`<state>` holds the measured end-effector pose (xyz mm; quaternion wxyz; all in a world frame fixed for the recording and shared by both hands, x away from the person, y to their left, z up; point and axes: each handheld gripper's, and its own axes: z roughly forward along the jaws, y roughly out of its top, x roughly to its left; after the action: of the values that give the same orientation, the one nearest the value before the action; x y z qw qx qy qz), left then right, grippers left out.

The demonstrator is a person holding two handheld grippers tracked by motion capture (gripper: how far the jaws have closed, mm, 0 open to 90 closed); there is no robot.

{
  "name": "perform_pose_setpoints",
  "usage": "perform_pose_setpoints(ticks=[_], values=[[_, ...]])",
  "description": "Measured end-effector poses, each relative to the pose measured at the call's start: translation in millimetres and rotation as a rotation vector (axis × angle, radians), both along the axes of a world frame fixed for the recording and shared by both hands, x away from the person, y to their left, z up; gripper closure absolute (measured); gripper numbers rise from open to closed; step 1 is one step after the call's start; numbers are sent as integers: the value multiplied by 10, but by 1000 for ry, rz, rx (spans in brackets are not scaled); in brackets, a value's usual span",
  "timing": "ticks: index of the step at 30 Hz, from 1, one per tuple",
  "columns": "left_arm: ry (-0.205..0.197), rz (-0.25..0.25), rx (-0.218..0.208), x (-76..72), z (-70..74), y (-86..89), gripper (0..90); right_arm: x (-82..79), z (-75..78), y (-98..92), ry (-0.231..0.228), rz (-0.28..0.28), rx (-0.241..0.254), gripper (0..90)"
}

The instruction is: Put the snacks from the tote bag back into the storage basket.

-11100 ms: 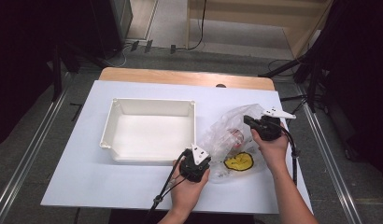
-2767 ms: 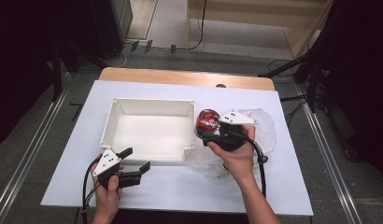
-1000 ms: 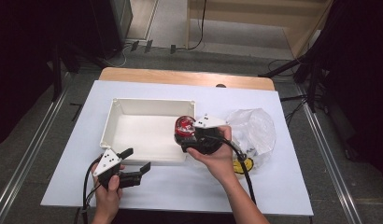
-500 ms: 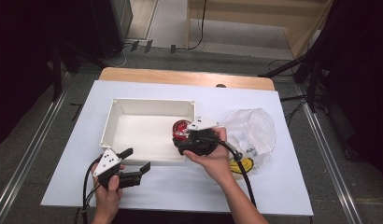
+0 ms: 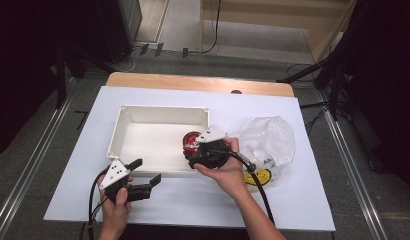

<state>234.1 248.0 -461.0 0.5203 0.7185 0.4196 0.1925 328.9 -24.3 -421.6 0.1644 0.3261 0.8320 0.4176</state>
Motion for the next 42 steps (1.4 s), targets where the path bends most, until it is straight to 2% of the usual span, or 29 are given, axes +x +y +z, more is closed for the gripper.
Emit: perform_pose_setpoints(ticks=[9, 14, 23, 26, 28, 32, 35, 38, 42], values=[[0, 0, 1, -1, -1, 0, 125, -10, -32, 31, -4, 25, -32, 255], [0, 1, 1, 0, -1, -1, 125, -16, -25, 33, 2, 22, -33, 254], [0, 1, 5, -1, -1, -2, 127, -42, -36, 40, -13, 44, -63, 254], [-1, 1, 4, -1, -1, -2, 128, -38, -19, 17, -21, 22, -41, 285], [-2, 1, 2, -1, -2, -1, 128, -23, 1, -17, -5, 23, -15, 287], [-3, 2, 1, -1, -2, -1, 128, -30, 11, -57, -6, 25, -2, 287], [-3, 1, 3, -3, 0, 1, 128, -43, 22, -93, -16, 22, 21, 252], [-6, 0, 6, -3, 0, 1, 128, -70, 42, -117, -26, 6, 33, 176], [-5, 1, 8, -5, 1, -2, 128, -87, 63, -186, -30, -22, 61, 151]])
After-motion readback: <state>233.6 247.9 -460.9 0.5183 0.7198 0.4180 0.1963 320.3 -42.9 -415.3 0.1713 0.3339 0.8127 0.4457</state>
